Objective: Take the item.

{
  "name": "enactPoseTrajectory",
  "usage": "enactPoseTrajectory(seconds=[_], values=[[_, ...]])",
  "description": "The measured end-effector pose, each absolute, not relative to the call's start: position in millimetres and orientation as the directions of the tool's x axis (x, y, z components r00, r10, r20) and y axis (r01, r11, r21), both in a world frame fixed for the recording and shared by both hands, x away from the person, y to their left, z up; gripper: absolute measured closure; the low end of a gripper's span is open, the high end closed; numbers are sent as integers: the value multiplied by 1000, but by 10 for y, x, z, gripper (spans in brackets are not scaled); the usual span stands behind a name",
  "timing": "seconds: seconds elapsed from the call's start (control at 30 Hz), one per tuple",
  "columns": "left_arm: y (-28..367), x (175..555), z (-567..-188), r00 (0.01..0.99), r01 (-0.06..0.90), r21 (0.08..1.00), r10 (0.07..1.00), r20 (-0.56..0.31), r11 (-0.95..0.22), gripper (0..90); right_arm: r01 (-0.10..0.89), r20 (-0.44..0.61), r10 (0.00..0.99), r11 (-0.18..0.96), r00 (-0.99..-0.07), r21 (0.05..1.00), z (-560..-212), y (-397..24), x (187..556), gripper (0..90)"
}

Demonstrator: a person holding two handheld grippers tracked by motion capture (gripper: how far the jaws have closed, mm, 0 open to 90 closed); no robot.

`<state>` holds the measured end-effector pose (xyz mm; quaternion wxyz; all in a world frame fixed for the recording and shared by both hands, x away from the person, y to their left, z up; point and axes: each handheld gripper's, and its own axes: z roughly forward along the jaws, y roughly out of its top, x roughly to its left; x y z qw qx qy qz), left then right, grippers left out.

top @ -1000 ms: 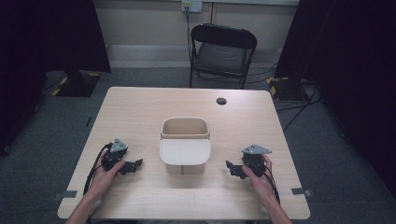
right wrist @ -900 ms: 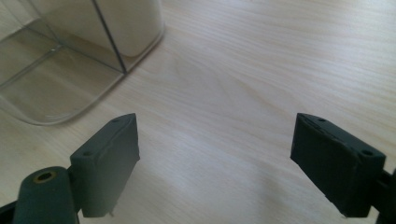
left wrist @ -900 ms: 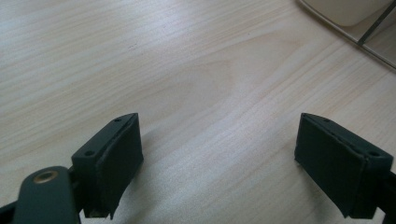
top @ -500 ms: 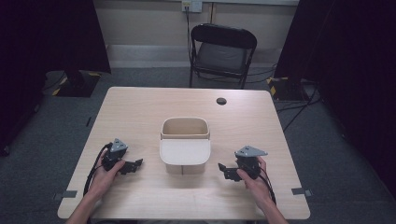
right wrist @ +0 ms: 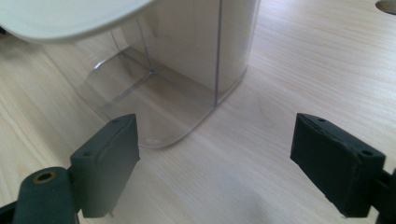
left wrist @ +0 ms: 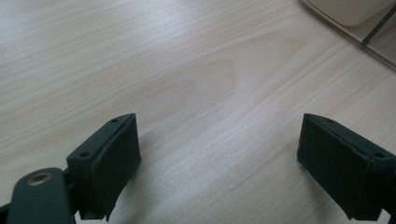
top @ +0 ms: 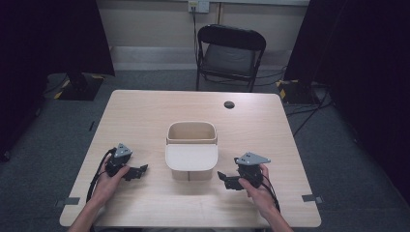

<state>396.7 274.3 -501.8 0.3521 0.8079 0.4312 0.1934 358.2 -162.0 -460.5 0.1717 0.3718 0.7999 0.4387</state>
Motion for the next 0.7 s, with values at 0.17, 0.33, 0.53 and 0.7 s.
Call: enactPoseTrajectory(seconds=[0.17,0.33,0.53,0.7], values=[[2742,3967,-5019,553,561,736,833,8,-379,125,435,56,732,340,-679,834,-4593,-1565,3563,148],[2744,3968,-5018,554,561,735,833,9,-381,124,427,59,716,345,-695,836,-4576,-1506,3540,148],[2744,3968,-5017,554,561,735,832,11,-383,124,416,60,702,349,-710,840,-4555,-1441,3524,148],[2744,3968,-5017,554,561,734,832,10,-382,124,406,53,693,356,-719,842,-4534,-1398,3524,151]])
